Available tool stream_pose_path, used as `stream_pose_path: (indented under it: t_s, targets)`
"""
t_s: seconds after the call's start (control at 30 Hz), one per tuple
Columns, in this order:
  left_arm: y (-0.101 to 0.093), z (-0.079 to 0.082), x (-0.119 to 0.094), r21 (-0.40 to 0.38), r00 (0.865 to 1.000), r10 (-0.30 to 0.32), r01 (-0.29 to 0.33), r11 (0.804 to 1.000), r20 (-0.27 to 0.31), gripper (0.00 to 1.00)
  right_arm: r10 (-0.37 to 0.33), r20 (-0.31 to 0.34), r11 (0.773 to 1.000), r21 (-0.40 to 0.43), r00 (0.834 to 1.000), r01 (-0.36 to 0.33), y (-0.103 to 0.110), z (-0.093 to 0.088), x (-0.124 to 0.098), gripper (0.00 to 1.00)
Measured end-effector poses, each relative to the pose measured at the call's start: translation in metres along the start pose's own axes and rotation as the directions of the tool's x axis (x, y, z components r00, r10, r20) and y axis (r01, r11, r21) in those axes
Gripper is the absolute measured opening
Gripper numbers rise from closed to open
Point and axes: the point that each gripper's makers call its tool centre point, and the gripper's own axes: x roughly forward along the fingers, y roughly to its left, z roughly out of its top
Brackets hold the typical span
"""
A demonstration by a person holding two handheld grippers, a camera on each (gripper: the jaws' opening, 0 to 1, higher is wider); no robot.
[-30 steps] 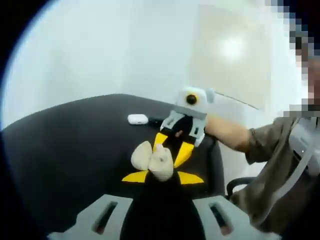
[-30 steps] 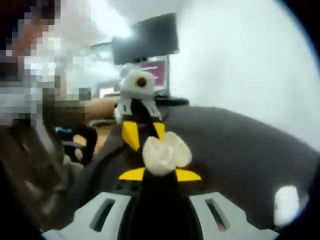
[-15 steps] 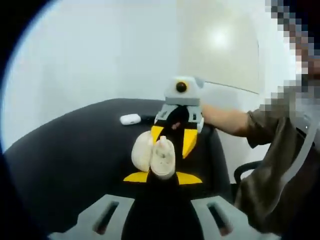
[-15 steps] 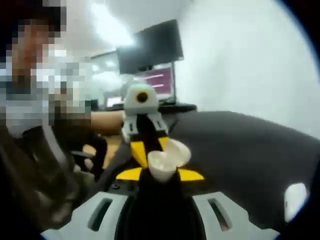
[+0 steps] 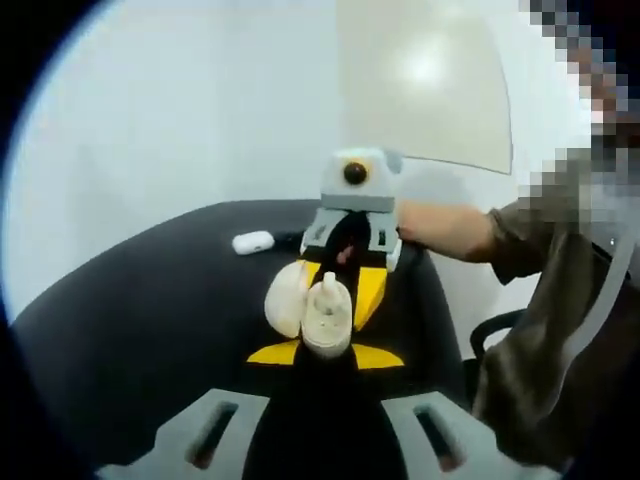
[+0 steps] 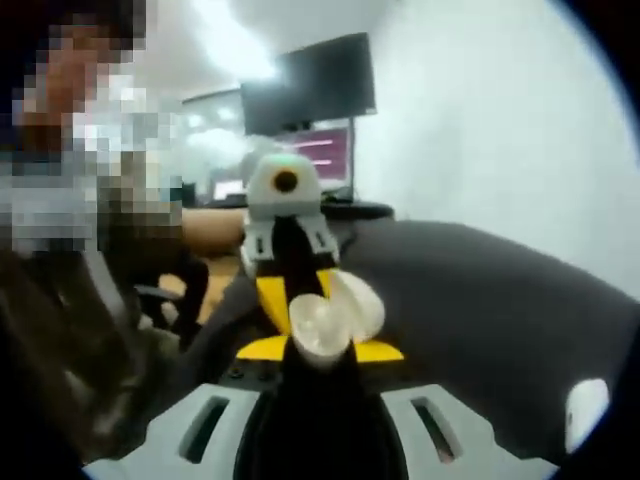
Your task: Pick up three earphones and place each one into its charging case using tactile feedback, ensure that each earphone is properly inserted and securely positioned inside the case.
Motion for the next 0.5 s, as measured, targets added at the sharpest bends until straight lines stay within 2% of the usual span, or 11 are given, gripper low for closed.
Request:
stream_pose_path:
  t_s: [0.03, 0.1, 0.17, 0.23, 0.3, 0.33, 0.37, 0.5]
  targets:
    - [0.0, 0.0, 0.0, 0.007, 1.0, 0.005, -0.005, 1.0, 0.001, 0.16, 0.0, 0.0, 1.0, 0.003, 1.0, 0.0, 0.0, 0.0, 0.0, 0.23]
    - [0.003, 0.002, -0.006, 0.073, 1.0, 0.031, -0.031, 0.997, -0.004, 0.15, -0.003, -0.008, 0.999, 0.042, 1.0, 0.003, -0.002, -0.001, -0.002, 0.23]
    - [0.008, 0.006, -0.02, 0.114, 0.997, 0.072, -0.069, 0.991, -0.021, 0.15, -0.003, -0.009, 0.999, 0.054, 1.0, 0.004, -0.003, -0.002, -0.002, 0.23]
    - [0.018, 0.008, -0.042, 0.172, 0.989, 0.139, -0.128, 0.977, -0.054, 0.15, -0.002, -0.01, 0.999, 0.039, 1.0, 0.003, -0.002, -0.002, -0.002, 0.22]
    - [0.028, 0.007, -0.066, 0.237, 0.973, 0.208, -0.181, 0.954, -0.096, 0.15, -0.003, -0.01, 1.0, 0.031, 1.0, 0.004, -0.002, -0.003, -0.002, 0.22]
    - [0.035, 0.005, -0.081, 0.275, 0.96, 0.251, -0.209, 0.938, -0.127, 0.15, -0.004, -0.011, 1.0, 0.029, 1.0, 0.005, -0.002, -0.003, -0.002, 0.22]
    - [0.038, 0.001, -0.089, 0.304, 0.949, 0.272, -0.215, 0.928, -0.16, 0.14, -0.005, -0.012, 1.0, 0.028, 1.0, 0.006, -0.002, -0.003, -0.002, 0.22]
    - [0.039, -0.017, -0.104, 0.36, 0.911, 0.297, -0.185, 0.914, -0.286, 0.11, -0.013, -0.023, 1.0, 0.022, 1.0, 0.014, -0.003, -0.005, -0.001, 0.22]
